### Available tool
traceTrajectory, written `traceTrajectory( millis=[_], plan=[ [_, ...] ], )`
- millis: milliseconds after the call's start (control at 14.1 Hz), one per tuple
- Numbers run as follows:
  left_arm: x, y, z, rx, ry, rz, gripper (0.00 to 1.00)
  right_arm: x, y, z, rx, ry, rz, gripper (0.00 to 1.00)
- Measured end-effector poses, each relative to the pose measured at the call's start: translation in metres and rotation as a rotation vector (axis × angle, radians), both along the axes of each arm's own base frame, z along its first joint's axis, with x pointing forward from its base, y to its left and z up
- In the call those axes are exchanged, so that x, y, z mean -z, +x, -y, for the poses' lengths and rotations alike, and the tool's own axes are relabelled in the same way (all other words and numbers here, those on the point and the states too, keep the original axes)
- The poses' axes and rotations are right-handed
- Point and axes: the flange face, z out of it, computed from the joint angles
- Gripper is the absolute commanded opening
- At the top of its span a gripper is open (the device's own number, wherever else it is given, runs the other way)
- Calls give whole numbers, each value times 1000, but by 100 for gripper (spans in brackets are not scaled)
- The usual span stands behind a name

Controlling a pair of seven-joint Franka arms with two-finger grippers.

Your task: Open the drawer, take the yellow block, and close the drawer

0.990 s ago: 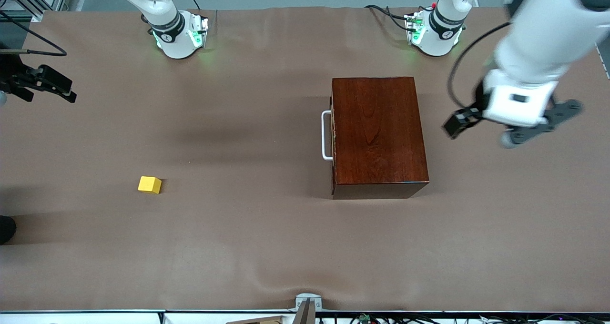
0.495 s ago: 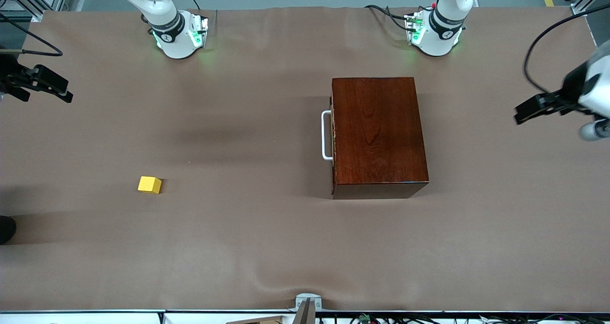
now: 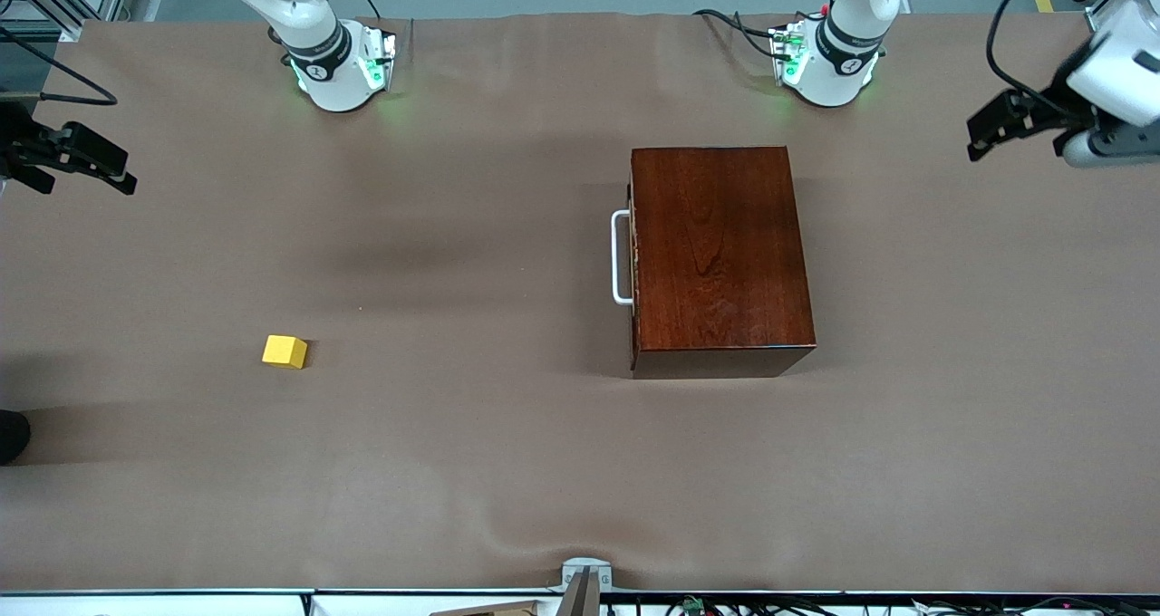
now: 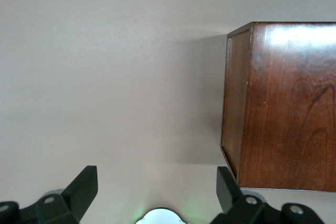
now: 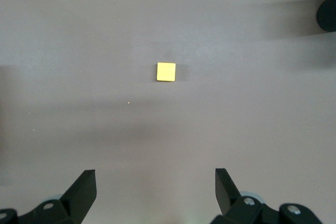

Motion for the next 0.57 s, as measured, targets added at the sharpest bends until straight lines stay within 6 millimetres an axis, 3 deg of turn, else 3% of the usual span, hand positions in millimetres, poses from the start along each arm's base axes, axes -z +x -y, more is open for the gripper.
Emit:
traceTrajectory(
  millis=[565],
  plan=[
    [-15, -7, 2, 4, -5, 43, 100, -8, 1, -15, -31, -1, 19, 100]
  ],
)
